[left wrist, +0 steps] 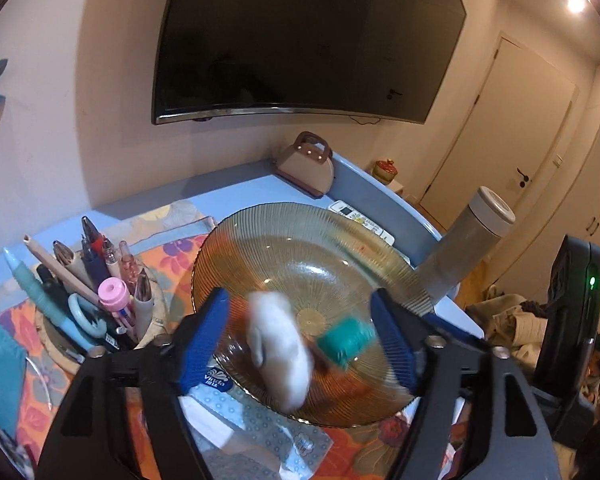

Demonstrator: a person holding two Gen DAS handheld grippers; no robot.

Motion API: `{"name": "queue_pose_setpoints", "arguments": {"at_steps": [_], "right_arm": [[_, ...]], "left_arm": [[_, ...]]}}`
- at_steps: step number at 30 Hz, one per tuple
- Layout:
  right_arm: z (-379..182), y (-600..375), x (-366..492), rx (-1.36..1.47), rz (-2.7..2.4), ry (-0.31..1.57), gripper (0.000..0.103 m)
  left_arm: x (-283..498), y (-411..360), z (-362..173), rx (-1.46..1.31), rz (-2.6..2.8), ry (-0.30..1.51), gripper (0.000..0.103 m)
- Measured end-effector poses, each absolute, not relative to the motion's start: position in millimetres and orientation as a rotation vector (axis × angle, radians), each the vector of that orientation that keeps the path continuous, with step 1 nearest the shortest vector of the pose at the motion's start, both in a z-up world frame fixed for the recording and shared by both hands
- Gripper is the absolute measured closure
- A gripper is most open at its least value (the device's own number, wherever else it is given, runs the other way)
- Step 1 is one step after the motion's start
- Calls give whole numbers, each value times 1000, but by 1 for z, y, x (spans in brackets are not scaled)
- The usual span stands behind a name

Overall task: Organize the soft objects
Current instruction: 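Carry both items to the glass bowl and release them inside, then return both tools to the tablecloth toward the remaining items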

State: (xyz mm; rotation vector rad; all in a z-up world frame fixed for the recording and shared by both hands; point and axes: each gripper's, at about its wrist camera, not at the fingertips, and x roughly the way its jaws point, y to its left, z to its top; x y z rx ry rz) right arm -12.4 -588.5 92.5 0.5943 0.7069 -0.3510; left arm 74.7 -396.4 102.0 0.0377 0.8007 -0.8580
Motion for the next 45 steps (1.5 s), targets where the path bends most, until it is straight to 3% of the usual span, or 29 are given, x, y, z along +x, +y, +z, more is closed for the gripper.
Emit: {"name": "queue_pose_setpoints", "arguments": {"at_steps": [7, 15, 20, 23, 31, 36, 38, 45], "right_arm": [[107, -582, -27, 585, -333, 667, 33], [142, -513, -32, 509, -179, 638, 33], [157, -444, -34, 404, -58, 622, 18], [152, -393, -31, 361, 16, 623, 17], [72, -256, -2, 243, 273, 751, 17], [16, -203, -8, 50, 356, 752, 16], [17, -194, -7, -8, 362, 747, 9], [7, -187, -4, -24, 377, 794, 9]], "left_arm": [[47, -365, 117, 49, -857, 730, 25], [7, -250, 148, -58, -726, 627, 22], [-14, -160, 152, -78, -463, 566, 18], [-18, -97, 133, -167, -366, 560, 12], [-10, 29, 33, -249, -31, 687, 12], [-6, 56, -9, -291, 17, 716, 12], [-2, 62, -16, -354, -26, 768, 12], [-6, 79, -19, -476, -98, 757, 12]]}}
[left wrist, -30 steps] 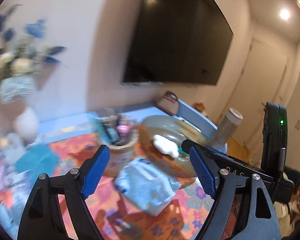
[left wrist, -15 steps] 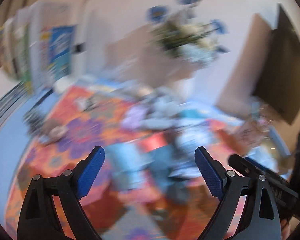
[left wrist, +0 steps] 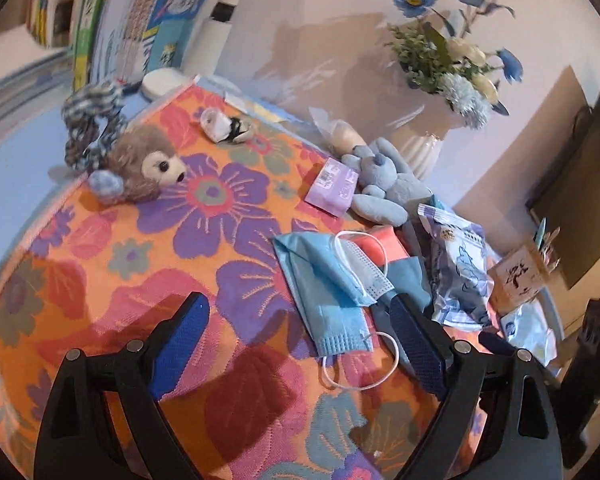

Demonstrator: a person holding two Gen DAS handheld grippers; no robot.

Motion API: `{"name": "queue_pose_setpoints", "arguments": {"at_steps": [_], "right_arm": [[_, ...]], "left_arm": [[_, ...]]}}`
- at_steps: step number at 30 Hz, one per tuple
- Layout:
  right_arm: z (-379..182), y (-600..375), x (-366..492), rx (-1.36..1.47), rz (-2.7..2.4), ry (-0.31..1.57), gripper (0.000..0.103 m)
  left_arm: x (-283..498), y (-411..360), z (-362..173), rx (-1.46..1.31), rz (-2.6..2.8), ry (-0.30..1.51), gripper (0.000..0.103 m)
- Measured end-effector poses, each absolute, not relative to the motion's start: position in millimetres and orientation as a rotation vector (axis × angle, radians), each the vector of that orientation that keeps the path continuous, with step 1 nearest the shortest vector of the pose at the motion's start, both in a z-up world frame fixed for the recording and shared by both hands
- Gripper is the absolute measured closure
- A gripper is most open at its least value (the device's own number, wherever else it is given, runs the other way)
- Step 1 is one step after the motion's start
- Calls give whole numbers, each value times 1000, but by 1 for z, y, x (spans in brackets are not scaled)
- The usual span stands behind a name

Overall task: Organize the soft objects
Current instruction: 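Return both tools to the tablecloth toward the remaining items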

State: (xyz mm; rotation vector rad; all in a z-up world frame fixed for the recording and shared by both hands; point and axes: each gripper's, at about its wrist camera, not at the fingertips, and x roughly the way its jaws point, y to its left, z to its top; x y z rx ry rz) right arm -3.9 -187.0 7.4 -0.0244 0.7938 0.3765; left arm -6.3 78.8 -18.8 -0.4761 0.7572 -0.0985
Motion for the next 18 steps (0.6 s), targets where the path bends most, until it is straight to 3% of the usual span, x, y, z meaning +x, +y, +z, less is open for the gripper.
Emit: {"name": "queue_pose_setpoints", "arguments": {"at_steps": [11, 18], "right_arm": [[10, -181, -10, -65, 389, 764, 9], [13, -184, -12, -52, 361, 746, 9]], "left_arm": [[-40, 97, 3, -544, -145, 594, 12], [-32, 151, 28, -522, 118, 659, 12]]}}
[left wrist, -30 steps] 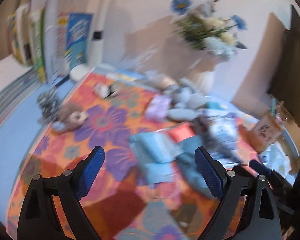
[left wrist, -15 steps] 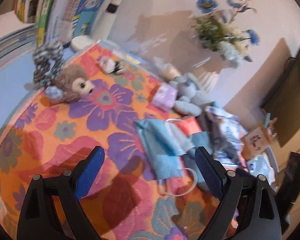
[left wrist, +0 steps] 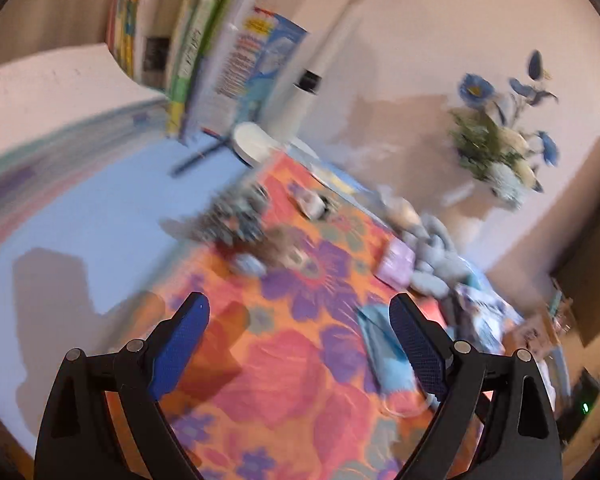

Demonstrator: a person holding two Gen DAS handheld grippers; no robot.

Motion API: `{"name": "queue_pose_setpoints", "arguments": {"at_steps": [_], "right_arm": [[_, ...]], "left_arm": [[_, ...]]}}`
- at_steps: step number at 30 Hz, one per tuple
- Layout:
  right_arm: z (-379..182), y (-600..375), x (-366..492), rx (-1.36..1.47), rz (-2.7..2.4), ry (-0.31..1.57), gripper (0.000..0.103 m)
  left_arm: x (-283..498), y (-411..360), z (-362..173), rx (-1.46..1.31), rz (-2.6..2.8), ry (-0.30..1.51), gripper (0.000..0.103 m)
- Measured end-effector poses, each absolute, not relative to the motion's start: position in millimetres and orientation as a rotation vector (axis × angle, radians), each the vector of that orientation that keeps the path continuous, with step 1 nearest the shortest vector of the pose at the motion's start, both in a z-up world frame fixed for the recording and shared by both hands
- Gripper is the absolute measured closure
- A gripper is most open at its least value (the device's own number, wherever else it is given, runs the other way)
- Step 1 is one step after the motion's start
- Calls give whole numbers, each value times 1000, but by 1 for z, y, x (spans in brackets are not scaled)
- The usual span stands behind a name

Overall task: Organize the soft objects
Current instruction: 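Return both tools to the tablecloth toward the remaining items, then grasp the wipes packet with the right tool while the left tool grasps the hedgehog plush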

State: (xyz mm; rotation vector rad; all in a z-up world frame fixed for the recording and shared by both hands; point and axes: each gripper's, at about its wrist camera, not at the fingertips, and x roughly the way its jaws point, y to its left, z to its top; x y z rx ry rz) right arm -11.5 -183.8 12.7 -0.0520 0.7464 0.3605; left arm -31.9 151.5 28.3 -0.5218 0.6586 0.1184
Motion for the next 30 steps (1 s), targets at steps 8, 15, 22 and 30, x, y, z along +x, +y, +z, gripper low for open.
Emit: {"name": "queue_pose_setpoints", "arguments": {"at_steps": [8, 15, 22, 30], "right_arm": [[39, -210, -15, 75, 313, 678, 7], [58, -220, 19, 130, 312, 736, 5], [42, -197, 51, 151, 354, 850, 5], [29, -179, 67, 45, 306, 835, 43]], "left_arm": [[18, 150, 21, -415, 194, 767, 12], [36, 136, -1, -410, 210, 789, 13], [60, 138, -19, -372, 284, 841, 33], [50, 117, -11, -262, 205, 789, 94]]}}
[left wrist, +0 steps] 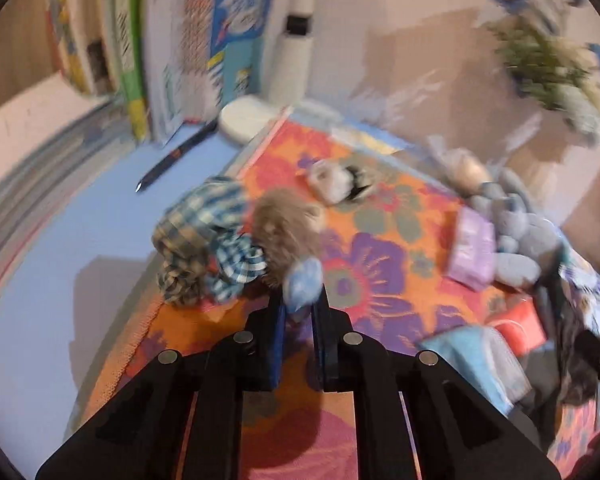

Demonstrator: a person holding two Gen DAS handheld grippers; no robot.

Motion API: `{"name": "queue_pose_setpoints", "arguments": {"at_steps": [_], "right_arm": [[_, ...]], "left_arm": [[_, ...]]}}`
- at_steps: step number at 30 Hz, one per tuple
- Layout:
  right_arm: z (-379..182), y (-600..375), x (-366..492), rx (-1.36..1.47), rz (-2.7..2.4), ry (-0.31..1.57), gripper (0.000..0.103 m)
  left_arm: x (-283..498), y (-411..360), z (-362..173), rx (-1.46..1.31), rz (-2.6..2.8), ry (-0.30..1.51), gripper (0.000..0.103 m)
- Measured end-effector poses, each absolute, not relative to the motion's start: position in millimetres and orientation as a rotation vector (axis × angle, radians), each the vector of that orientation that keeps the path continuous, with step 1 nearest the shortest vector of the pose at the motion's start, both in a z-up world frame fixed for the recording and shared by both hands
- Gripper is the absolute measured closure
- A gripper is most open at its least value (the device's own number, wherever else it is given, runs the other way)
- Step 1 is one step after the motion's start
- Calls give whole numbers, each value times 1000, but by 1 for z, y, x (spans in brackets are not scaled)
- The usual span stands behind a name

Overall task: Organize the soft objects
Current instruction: 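Grasp the wipes packet with the right tool while the left tool grasps the hedgehog plush, then carry both items to the glass bowl and release them inside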

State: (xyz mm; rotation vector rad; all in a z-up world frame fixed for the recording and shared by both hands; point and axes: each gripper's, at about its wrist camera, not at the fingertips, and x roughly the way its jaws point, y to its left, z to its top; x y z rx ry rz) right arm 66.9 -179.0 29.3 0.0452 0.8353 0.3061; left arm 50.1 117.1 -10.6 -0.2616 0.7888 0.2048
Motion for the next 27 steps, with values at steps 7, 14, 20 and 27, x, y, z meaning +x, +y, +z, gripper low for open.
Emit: {"name": "queue_pose_setpoints", "arguments": {"at_steps": [7, 14, 20, 27], "right_arm": [[49, -206, 51, 95, 306, 759, 46], [78, -249, 9, 90, 285, 674, 45], [37, -287, 2, 180, 287, 787, 45], [5, -304, 7, 251, 332, 855, 30]], "left_arm": [[11, 88, 32, -268, -54, 653, 94], [-18, 99, 36, -411, -156, 675, 73], [-33, 126, 13, -544, -126, 766, 1], [-13, 84, -11, -305, 31, 865, 1]]}}
